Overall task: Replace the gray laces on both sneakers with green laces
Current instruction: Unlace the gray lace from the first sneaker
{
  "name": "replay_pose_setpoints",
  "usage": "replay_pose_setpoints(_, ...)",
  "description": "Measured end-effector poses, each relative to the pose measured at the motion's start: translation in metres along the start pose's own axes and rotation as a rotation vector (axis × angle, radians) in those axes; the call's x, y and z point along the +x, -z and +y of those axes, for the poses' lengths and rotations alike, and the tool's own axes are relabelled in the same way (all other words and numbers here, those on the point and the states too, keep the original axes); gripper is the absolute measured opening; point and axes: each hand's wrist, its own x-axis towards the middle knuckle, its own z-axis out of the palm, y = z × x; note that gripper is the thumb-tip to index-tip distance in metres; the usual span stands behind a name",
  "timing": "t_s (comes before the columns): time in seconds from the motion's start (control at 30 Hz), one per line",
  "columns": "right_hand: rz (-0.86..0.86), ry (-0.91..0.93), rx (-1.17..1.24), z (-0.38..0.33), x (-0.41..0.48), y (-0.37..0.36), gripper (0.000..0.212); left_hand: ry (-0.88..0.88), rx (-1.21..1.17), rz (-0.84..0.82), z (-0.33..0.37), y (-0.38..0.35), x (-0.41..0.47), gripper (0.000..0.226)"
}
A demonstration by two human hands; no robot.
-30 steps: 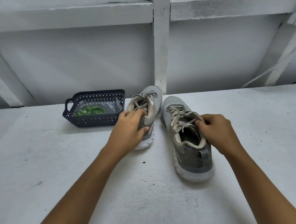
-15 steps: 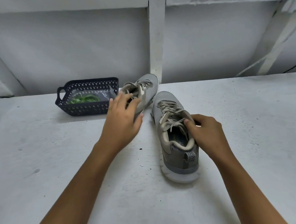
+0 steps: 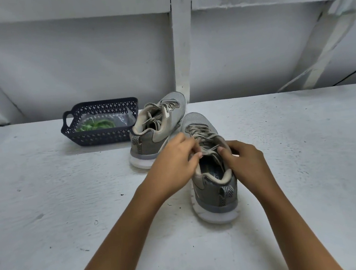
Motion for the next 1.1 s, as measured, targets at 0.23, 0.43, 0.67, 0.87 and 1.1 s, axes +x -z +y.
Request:
replay_pose_setpoints(0.23,-0.002,0.005,0.003,0.001,0.000,0.000,0.025,-0.064,0.242,0.035,0.007,0.005,-0.006,0.022)
replay_pose_setpoints(0.43,-0.008,-0.005,0.025,0.003,0.001,0.000,0.024,-0.044,0.084,0.085,-0.005,0.009,-0.004,0.015)
replay_pose_setpoints(0.67,-0.006,-0.001,0.046,0.005,0.001,0.000,0.023,0.156,-0.494,0.277,-0.008,0.015,-0.012,0.015)
replay_pose_setpoints(0.87,-0.013,0.036,0.003,0.003,0.003,-0.001,0.023,0.236,-1.293,0.380,-0.010,0.038,-0.016,0.020)
replay_pose_setpoints(1.1,0.013,0.389,-0.229,-0.006,0.012,0.002,0.033,0.230,-1.136,0.255,-0.008,0.037,-0.022,0.011)
